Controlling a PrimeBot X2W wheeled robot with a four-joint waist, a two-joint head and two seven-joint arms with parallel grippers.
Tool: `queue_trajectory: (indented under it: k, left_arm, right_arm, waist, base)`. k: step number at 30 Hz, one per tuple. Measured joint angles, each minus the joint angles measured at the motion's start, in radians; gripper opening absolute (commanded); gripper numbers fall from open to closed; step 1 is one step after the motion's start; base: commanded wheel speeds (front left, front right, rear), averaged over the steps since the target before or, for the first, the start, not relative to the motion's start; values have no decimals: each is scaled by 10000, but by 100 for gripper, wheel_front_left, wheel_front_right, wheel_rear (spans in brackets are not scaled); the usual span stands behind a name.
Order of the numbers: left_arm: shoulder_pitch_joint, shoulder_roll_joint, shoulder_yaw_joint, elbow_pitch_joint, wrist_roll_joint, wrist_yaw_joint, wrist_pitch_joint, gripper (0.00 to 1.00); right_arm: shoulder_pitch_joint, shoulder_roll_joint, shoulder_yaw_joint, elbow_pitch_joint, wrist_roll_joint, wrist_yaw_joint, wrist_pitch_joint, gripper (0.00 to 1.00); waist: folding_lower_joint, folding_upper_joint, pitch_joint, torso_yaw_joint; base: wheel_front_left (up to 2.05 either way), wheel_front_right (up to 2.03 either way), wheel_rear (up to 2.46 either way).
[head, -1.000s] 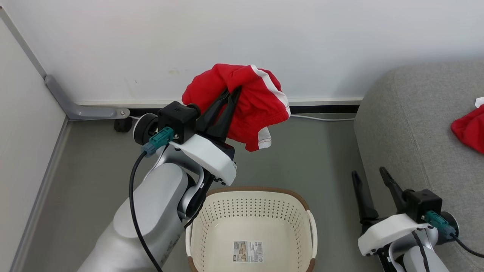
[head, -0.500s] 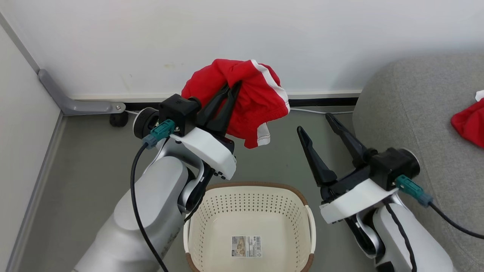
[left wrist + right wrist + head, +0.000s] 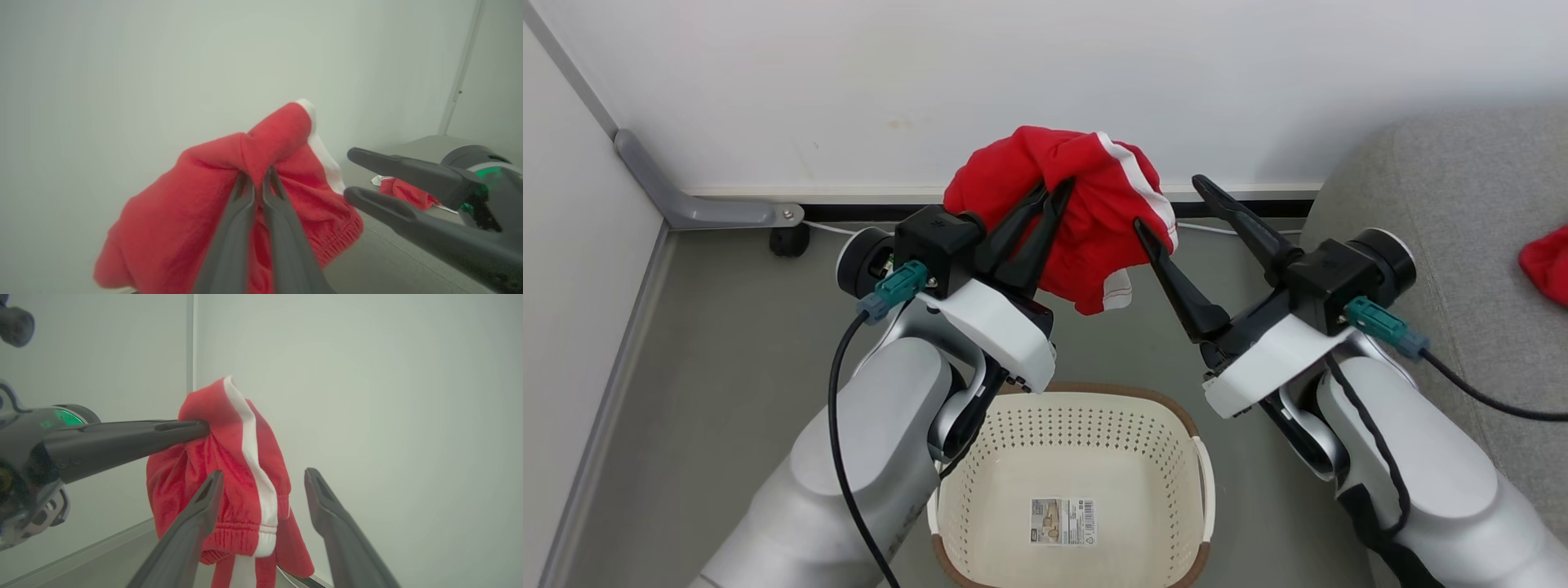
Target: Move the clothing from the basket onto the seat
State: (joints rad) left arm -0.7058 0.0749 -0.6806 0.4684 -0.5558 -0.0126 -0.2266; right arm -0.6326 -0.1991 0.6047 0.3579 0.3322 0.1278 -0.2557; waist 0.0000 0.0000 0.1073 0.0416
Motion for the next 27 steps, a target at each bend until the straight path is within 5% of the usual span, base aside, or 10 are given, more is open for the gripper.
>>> queue_trajectory:
  k: [16, 17, 18, 19, 20, 27]
  left_arm:
    - [-1, -224, -675, -35, 10, -132, -107, 0]
    - [-1, -232, -702, -35, 10, -132, -113, 0]
    - [-1, -232, -702, -35, 10, -132, -113, 0]
    - [-1, -234, -729, -31, 10, -132, -113, 0]
    - [-1, -240, -754, -27, 4, -132, -113, 0]
    - [0, -247, -832, 81, -2, -132, -117, 0]
  right_arm:
    - [-2280, 35, 2790, 2589, 2401, 0, 890, 100]
    - [-2346, 38, 2987, 2677, 2552, 0, 922, 87]
    - [-2346, 38, 2987, 2677, 2552, 0, 922, 62]
    - [-2393, 54, 3139, 2725, 2713, 0, 920, 24]
    - [-2435, 52, 3312, 2763, 2838, 0, 920, 0]
    - [-2573, 10, 4008, 3078, 3542, 0, 545, 0]
  waist:
    - [0, 0, 201, 548]
    - [0, 0, 212, 572]
    - [0, 0, 212, 572]
    - [0, 0, 224, 587]
    - [0, 0, 237, 601]
    - [0, 0, 333, 565]
  base:
    - [0, 0, 0]
    - [0, 0, 0]
    - [0, 0, 0]
    - [0, 0, 0]
    - [0, 0, 0]
    - [0, 0, 0]
